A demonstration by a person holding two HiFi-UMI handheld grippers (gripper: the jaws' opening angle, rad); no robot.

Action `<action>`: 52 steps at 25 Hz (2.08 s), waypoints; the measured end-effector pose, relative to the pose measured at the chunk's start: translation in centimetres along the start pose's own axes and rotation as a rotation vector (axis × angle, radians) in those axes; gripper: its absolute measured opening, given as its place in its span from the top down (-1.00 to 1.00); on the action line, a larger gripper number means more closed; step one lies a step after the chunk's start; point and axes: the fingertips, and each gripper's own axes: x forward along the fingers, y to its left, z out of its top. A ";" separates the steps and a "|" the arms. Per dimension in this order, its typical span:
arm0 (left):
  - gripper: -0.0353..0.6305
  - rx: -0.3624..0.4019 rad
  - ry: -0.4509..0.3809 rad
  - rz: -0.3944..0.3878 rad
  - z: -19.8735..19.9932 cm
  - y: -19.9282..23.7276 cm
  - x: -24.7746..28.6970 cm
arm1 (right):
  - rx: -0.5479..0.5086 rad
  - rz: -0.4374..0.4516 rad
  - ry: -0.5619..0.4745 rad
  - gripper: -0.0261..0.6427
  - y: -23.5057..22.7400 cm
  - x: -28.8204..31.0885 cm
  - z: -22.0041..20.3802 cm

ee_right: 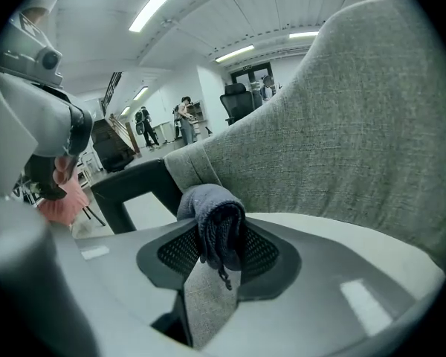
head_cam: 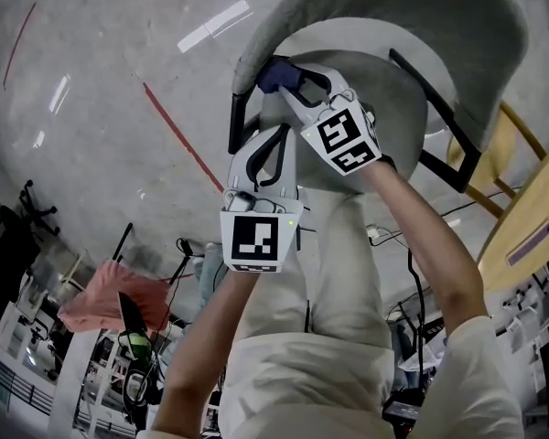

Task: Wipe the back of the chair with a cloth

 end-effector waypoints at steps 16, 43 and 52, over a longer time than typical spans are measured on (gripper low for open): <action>0.89 0.024 -0.002 -0.029 1.2 -0.4 1.4 | 0.198 -0.179 -0.032 0.47 -6.3 -0.9 0.2; 0.89 0.071 -0.001 -0.087 3.4 -3.0 3.7 | 0.452 -0.522 -0.107 0.47 -16.2 -8.6 -1.9; 0.89 0.084 -0.005 -0.104 4.1 -4.0 4.2 | 0.544 -0.634 -0.127 0.48 -18.0 -11.8 -3.3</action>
